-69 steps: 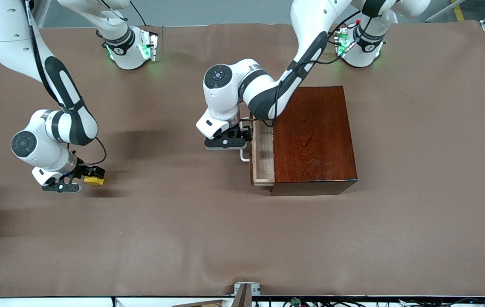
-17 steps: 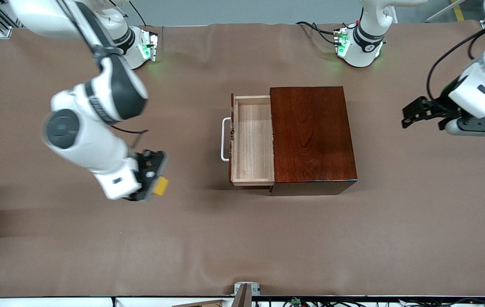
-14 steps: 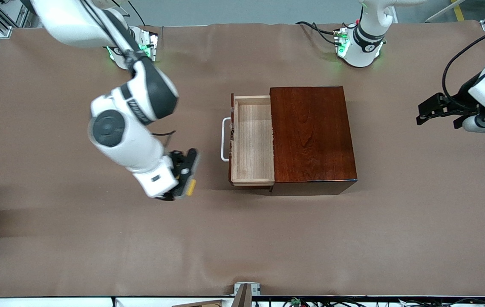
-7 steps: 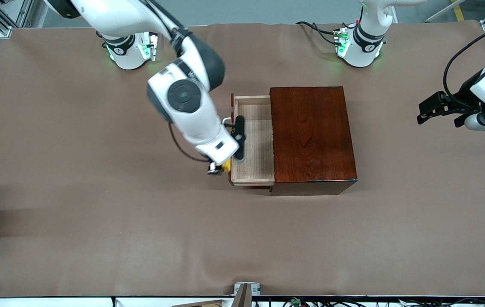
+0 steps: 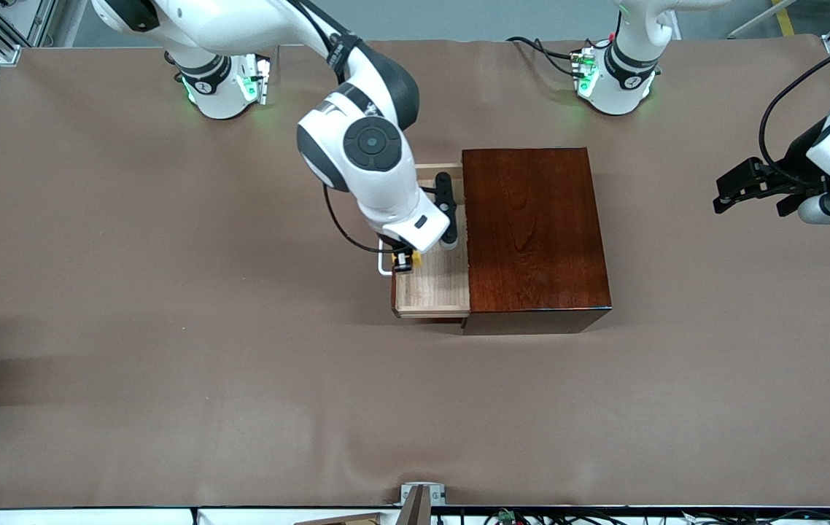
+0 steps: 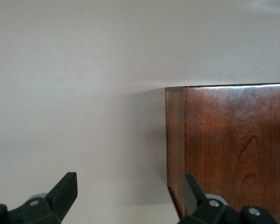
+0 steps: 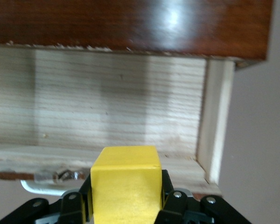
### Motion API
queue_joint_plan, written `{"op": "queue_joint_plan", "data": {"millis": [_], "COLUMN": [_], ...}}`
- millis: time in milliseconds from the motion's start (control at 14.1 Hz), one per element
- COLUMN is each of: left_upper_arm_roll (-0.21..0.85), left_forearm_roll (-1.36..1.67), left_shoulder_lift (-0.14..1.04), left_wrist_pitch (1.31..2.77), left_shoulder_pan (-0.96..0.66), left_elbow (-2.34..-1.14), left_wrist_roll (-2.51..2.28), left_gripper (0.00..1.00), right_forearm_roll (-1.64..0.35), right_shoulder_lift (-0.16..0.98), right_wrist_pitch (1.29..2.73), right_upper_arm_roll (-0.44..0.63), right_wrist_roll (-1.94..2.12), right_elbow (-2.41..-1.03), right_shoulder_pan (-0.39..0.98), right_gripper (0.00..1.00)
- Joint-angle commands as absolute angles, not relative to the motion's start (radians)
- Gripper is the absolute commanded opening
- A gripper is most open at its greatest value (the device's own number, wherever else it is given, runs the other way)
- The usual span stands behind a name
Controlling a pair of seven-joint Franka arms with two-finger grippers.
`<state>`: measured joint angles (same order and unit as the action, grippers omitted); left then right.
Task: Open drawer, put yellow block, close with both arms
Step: 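Lower the yellow cube into the open drawer with the right gripper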
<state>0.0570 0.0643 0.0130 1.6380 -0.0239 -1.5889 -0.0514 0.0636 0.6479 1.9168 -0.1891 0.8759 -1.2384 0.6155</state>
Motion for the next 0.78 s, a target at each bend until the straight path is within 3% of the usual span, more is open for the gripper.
{"op": "queue_joint_plan", "data": {"millis": [0, 711], "left_upper_arm_roll": [0.067, 0.054], "left_forearm_roll": [0.046, 0.046], "left_shoulder_lift": [0.006, 0.006], "left_wrist_pitch": [1.620, 1.620], "left_shoulder_pan": [-0.021, -0.061], "left_elbow": [-1.580, -1.585], "left_wrist_roll": [-0.069, -0.075], "left_gripper": [1.00, 1.00], "right_forearm_roll": [0.093, 0.110], "right_shoulder_lift": [0.681, 0.713], "right_wrist_pitch": [1.911, 2.065], "right_upper_arm_roll": [-0.183, -0.183], "right_wrist_roll": [0.835, 0.765], "right_elbow": [-1.209, -1.301], "right_shoulder_pan": [0.656, 0.715], "right_gripper": [0.00, 0.02]}}
